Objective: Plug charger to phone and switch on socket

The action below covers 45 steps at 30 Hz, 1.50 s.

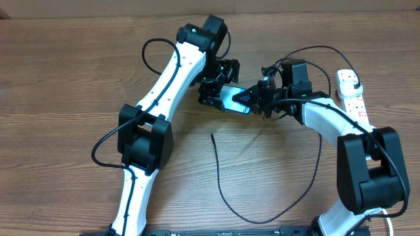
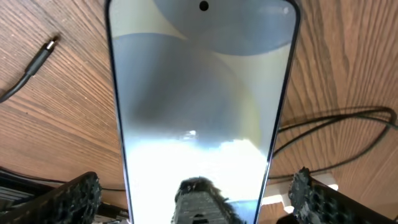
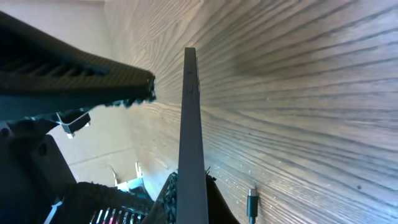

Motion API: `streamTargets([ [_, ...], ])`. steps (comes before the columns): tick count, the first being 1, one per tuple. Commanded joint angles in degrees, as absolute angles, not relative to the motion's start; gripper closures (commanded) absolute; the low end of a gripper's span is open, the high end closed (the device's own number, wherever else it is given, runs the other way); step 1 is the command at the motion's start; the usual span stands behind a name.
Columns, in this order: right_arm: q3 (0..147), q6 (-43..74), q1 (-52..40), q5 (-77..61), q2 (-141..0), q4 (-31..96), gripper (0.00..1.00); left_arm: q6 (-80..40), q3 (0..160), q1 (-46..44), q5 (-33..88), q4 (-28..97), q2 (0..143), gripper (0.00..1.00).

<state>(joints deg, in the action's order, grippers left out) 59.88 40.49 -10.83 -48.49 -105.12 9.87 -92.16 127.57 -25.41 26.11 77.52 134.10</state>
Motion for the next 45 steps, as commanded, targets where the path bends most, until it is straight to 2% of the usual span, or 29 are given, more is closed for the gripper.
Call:
streamTargets([
  [1, 60.4, 40.4, -9.6, -48.5, -104.6, 9.8, 0.96, -86.5, 128.8, -23.2, 28.9, 77.6, 133.4, 0.0],
  [7, 60.4, 43.3, -7.6, -49.1, -104.6, 10.9, 0.96, -77.4, 128.9, -18.6, 34.2, 77.7, 133.2, 0.0],
  [10, 60.4, 49.6, -6.5, -49.3, -104.6, 10.7, 0.96, -73.6, 128.9, -16.8, 34.4, 77.3, 133.0, 0.0],
  [17, 60.4, 67.0, -4.1, -52.1, -104.6, 10.2, 0.97, -65.8, 128.9, -15.2, 35.6, 71.0, 130.8, 0.08],
  [23, 60.4, 78.1, -3.0, -59.2, -104.6, 0.0, 0.96, -60.1, 128.9, -15.4, 35.3, 60.3, 125.8, 0.1],
  [24, 60.4, 79.5, -3.0, -59.7, -104.6, -2.7, 0.96, -60.0, 128.9, -15.4, 34.7, 58.9, 125.3, 0.0],
  [30, 60.4, 88.4, -2.9, -59.6, -104.6, -19.3, 0.96, -60.2, 128.9, -15.3, 32.6, 54.4, 124.4, 0.0],
  [45, 60.4, 114.1, -4.6, -51.8, -104.6, -34.4, 0.96, -68.2, 128.7, -16.2, 30.6, 53.7, 124.4, 0.0],
])
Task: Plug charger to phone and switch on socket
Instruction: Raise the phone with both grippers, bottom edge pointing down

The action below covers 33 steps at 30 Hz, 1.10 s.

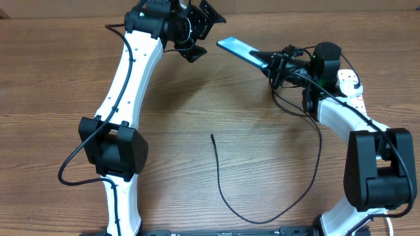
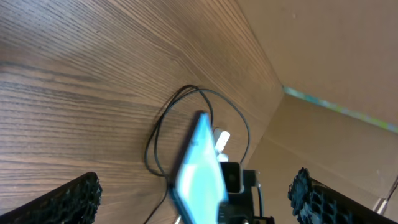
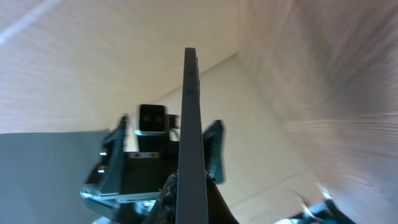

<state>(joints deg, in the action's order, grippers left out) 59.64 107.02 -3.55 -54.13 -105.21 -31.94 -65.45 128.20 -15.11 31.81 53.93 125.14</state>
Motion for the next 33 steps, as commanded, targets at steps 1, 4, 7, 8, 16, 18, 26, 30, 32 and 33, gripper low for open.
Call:
streamTargets([
  [1, 60.4, 115.4, -4.9, -51.4, -104.6, -35.0, 0.96, -68.9, 128.7, -16.4, 30.4, 53.6, 124.4, 0.0],
  [4, 60.4, 119.5, -6.1, -50.8, -104.6, -36.0, 0.96, -69.9, 128.7, -16.9, 29.8, 53.0, 124.4, 0.0],
  [7, 60.4, 120.7, -7.1, -50.0, -104.6, -36.0, 0.96, -69.9, 128.7, -17.3, 29.4, 52.3, 124.4, 0.0],
  [8, 60.4, 120.7, -7.3, -49.9, -104.6, -36.1, 0.96, -69.9, 128.7, -17.5, 29.3, 52.1, 124.4, 0.0],
  [16, 60.4, 123.9, -7.5, -49.5, -104.6, -46.1, 0.96, -71.2, 128.6, -19.1, 26.3, 52.2, 124.4, 0.0],
  [18, 60.4, 123.9, -7.6, -50.1, -104.6, -46.3, 0.96, -71.8, 128.6, -19.4, 25.2, 52.2, 124.4, 0.0],
  [26, 60.4, 123.9, -8.6, -50.4, -104.6, -46.2, 0.96, -71.8, 128.6, -20.3, 22.9, 51.3, 124.4, 0.0],
  [30, 60.4, 123.9, -8.6, -50.4, -104.6, -46.2, 0.96, -71.8, 128.6, -20.3, 22.9, 50.7, 124.4, 0.0],
  [32, 60.4, 123.9, -8.6, -50.4, -104.6, -46.2, 0.97, -71.8, 128.6, -20.4, 22.9, 50.7, 124.4, 0.0],
  [33, 60.4, 123.9, -8.6, -50.4, -104.6, -46.2, 0.96, -71.8, 128.6, -20.4, 22.9, 50.7, 124.4, 0.0],
])
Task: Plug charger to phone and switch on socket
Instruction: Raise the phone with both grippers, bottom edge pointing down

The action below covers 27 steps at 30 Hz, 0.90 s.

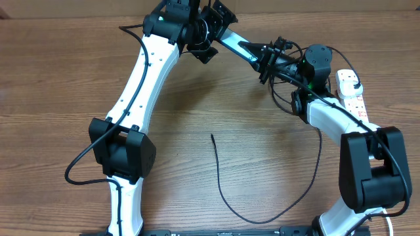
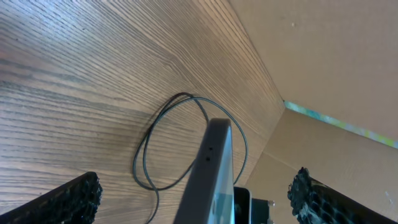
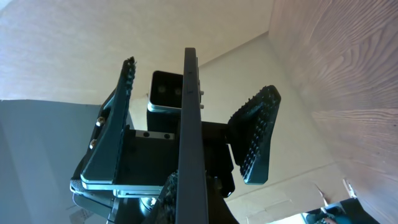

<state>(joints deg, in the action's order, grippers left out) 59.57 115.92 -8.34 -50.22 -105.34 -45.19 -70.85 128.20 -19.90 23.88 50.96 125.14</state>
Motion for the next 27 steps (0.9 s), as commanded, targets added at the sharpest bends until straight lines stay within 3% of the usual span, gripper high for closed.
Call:
streamTargets([
  [1, 60.4, 123.9, -8.6, -50.4, -104.6, -46.2, 0.96, -71.7, 128.6, -20.4, 22.9, 50.7, 124.4, 0.02],
  [2, 60.4, 123.9, -8.6, -50.4, -104.6, -46.2, 0.96, -71.7, 128.6, -20.5, 22.9, 50.7, 124.4, 0.04],
  [4, 60.4, 123.9, -8.6, -50.4, -104.6, -46.2, 0.96, -71.5, 128.6, -20.7, 22.4, 50.7, 124.4, 0.17],
  [11, 60.4, 123.9, -8.6, -50.6, -104.6, -46.3, 0.96, -71.3, 128.6, -20.8, 22.4, 50.7, 124.4, 0.36],
  [14, 60.4, 123.9, -8.6, -51.3, -104.6, -46.3, 0.96, -71.3, 128.6, -21.0, 22.0, 50.7, 124.4, 0.49],
  [21, 60.4, 123.9, -8.6, -51.7, -104.6, -47.0, 0.96, -71.3, 128.6, -21.5, 21.8, 50.7, 124.4, 0.62],
  [27, 60.4, 123.9, -8.6, -51.7, -104.6, -49.5, 0.96, -71.3, 128.6, -21.8, 21.4, 50.7, 124.4, 0.67],
])
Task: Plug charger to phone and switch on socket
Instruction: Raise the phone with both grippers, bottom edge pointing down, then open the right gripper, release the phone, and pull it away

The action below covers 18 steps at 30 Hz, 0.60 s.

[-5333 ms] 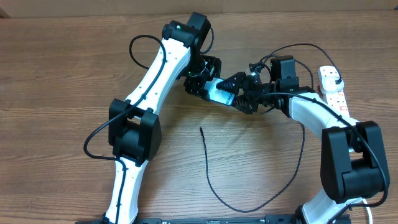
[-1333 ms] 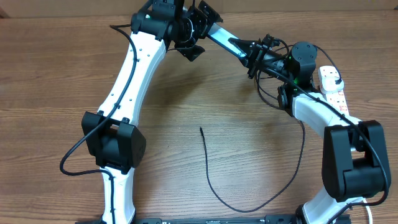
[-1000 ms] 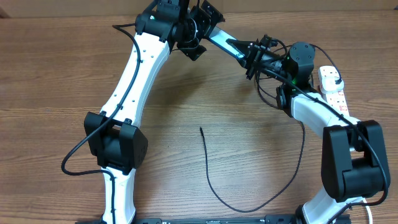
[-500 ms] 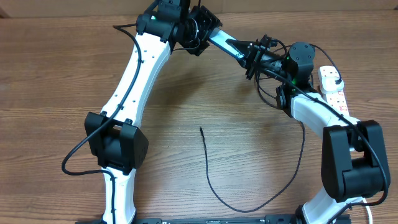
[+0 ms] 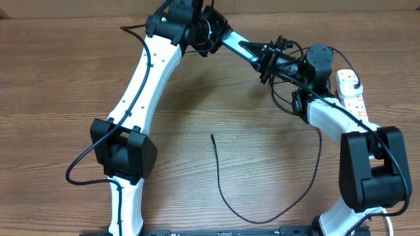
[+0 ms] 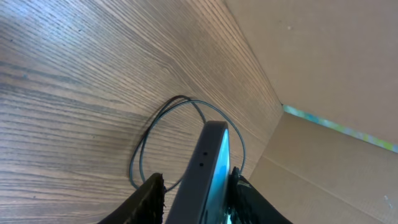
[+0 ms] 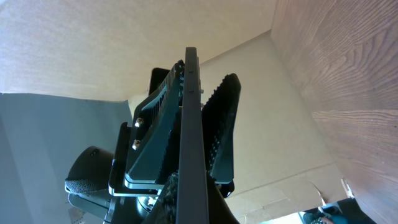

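The phone (image 5: pixel 235 44) hangs in the air over the table's back, held at both ends. My left gripper (image 5: pixel 220 36) is shut on its far end; in the left wrist view the phone (image 6: pixel 205 165) stands edge-on between the two fingers (image 6: pixel 152 198). My right gripper (image 5: pixel 266 58) is shut on the near end, and its view shows the phone's edge (image 7: pixel 189 112) with the left fingers (image 7: pixel 222 124) pressed to both faces. The charger plug (image 5: pixel 212 136) lies loose mid-table on its black cable (image 5: pixel 226 196). The white socket strip (image 5: pixel 350 92) lies at the right.
The charger cable curves from mid-table toward the front edge and back up to the right. A black cable loop (image 6: pixel 149 143) lies on the wood below the phone. Cardboard walls (image 6: pixel 323 74) stand behind the table.
My left gripper's fingers stood wide open around the phone's far end; now they are shut on it. The right gripper and the phone have hardly moved.
First the phone was low over the table, with the right gripper shut on it and the left open around it. Then the right held it raised at the back, the left open and apart. The left came around its far end and has shut on it.
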Motion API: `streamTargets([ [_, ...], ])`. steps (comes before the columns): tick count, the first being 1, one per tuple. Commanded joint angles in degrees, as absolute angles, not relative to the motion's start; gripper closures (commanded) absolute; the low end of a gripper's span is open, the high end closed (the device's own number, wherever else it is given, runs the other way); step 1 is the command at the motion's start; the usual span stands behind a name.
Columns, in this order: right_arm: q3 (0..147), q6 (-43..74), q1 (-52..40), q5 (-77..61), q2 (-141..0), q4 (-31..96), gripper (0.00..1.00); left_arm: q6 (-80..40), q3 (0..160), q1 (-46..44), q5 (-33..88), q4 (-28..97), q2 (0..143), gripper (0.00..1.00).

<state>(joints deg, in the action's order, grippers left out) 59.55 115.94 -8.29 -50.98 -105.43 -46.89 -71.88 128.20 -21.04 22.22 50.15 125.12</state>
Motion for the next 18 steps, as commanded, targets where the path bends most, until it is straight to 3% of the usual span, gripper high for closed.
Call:
streamTargets([
  [1, 60.4, 123.9, -8.6, -51.8, -104.6, -49.5, 0.96, -71.3, 128.6, -21.9, 21.4, 50.7, 124.4, 0.68],
  [10, 60.4, 123.9, -8.7, -52.6, -104.6, -49.5, 0.96, -71.3, 128.6, -23.1, 20.3, 50.7, 124.4, 0.78],
  [15, 60.4, 123.9, -8.7, -52.6, -104.6, -49.5, 0.96, -71.3, 128.6, -23.2, 19.9, 50.7, 124.4, 0.91],
  [18, 60.4, 123.9, -8.7, -52.6, -104.6, -49.5, 0.94, -71.3, 128.6, -23.2, 19.9, 50.7, 124.4, 0.92],
])
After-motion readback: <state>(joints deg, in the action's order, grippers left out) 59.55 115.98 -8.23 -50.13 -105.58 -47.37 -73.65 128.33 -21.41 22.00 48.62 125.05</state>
